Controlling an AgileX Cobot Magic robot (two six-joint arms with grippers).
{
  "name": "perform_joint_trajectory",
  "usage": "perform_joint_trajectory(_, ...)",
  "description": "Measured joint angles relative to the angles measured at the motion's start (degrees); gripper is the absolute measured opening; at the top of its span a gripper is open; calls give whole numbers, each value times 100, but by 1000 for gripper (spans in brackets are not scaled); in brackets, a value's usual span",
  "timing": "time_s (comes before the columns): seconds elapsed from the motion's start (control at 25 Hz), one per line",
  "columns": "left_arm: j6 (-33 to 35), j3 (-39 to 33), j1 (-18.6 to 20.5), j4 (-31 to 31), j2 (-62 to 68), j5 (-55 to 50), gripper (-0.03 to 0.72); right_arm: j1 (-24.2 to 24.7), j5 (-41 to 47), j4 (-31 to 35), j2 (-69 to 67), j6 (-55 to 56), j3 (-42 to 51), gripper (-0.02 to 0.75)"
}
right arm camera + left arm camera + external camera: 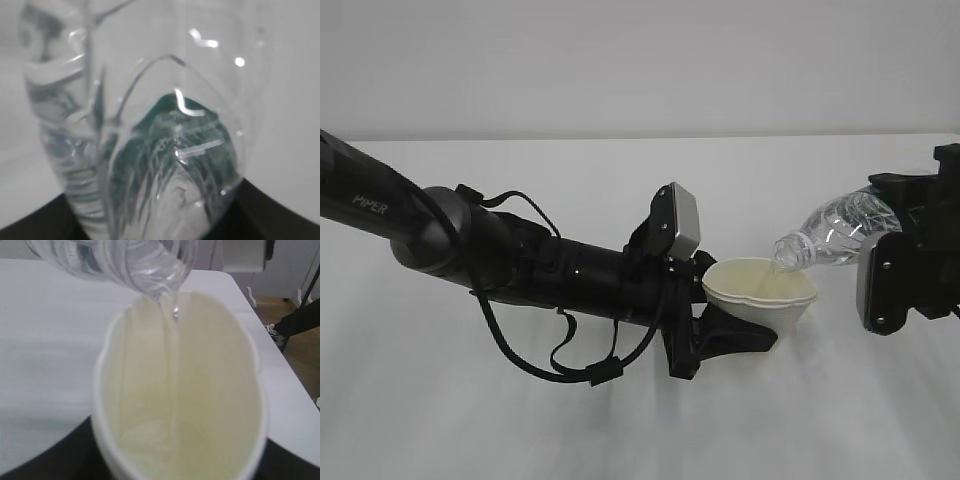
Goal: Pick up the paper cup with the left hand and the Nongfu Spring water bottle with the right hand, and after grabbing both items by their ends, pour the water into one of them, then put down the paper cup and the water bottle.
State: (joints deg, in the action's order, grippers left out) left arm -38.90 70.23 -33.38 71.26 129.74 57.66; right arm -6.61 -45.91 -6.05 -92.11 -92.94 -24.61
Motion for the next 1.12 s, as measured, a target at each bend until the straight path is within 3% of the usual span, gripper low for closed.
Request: perform_joint_trajectory(1.12, 0, 0, 0, 13, 0, 0, 396, 0, -2, 0, 0, 0, 0, 407)
